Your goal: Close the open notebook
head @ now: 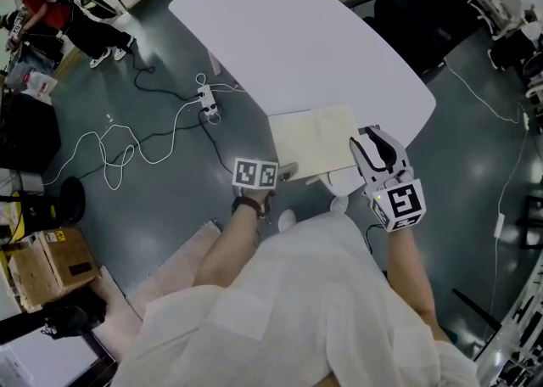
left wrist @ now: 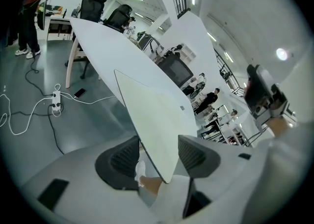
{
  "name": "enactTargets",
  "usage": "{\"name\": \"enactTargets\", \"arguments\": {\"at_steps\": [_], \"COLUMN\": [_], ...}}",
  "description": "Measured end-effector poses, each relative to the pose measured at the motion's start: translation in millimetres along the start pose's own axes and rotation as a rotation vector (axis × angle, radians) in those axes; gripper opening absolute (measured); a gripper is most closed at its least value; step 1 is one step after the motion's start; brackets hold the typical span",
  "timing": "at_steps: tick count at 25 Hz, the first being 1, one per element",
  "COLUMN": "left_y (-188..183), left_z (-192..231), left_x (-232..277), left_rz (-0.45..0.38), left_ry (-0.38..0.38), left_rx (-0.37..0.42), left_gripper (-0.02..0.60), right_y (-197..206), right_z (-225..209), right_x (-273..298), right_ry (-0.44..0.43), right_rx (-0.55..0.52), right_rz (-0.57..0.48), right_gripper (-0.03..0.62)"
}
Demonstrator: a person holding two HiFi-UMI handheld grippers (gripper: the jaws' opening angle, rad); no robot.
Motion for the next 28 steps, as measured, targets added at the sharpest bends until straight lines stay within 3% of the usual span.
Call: {"name": "enactTargets", "arguments": {"at_steps": [11, 28], "left_y": [-24.3, -61.2], "left_z": [-31.0, -91.3], "left_x": [-8.6, -1.1], "left_rz": [-0.040, -0.037], "left_ry": [0.029, 0.027], "left_rx": [0.085, 0.288], "left_gripper": [0.242, 0.242], "right_y": [-1.8, 0.1], "right_z": [-6.7, -25.9], "right_x": [-7.2, -32.2], "right_ry": [0.035, 0.091], "right_rx": [0.011, 0.027], "right_rz": [-0.014, -0.027], "right_gripper": [0.147, 0.146]}}
Point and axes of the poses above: the fingertips, and each gripper's own axes: x forward along the fingers, z to its left, y out of its underside, the point moved 1 cm from there along -x, backward along the fingers, and after that the axes turned 15 degrees about z, right-handed, at the moved point
